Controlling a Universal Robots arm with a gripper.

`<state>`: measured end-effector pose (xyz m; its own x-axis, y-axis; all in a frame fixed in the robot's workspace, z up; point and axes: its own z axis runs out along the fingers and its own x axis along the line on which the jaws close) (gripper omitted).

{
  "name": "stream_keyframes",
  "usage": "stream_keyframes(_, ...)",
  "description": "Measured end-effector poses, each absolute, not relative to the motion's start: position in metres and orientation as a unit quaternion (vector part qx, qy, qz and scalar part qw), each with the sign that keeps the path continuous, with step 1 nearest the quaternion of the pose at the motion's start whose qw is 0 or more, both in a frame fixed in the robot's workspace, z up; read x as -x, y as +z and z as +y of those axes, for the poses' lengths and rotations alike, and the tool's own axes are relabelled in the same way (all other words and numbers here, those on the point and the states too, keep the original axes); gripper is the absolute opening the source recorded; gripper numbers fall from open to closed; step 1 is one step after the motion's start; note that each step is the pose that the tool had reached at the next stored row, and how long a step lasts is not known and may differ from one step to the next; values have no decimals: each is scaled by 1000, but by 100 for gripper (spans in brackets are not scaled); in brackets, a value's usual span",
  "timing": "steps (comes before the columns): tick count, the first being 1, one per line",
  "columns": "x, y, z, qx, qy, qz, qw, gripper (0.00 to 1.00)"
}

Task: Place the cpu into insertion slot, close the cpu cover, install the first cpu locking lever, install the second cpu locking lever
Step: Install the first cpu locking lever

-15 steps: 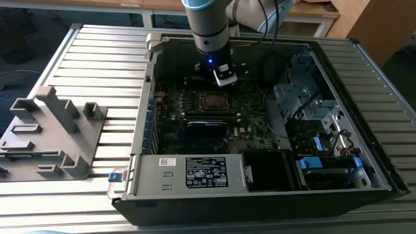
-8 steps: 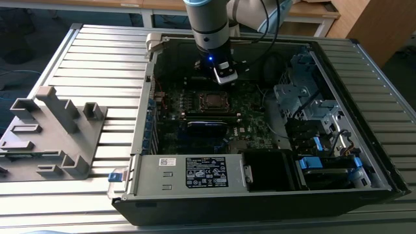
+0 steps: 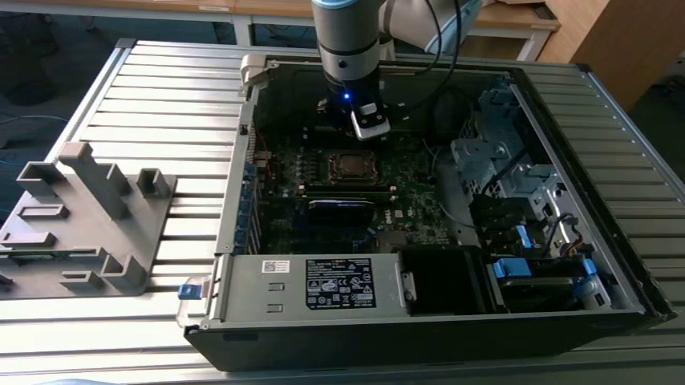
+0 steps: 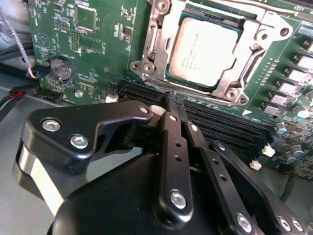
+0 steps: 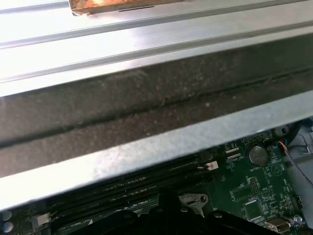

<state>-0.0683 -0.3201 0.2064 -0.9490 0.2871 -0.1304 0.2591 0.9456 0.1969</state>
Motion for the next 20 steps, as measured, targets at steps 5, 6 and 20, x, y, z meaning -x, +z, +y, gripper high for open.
stream_keyframes(5,68,208,-320,-139,89,983,79,11)
stream_keyframes(6,68,210,-320,-139,89,983,79,11)
stream_keyframes(20,63,212,-320,-144,78,986,20,11)
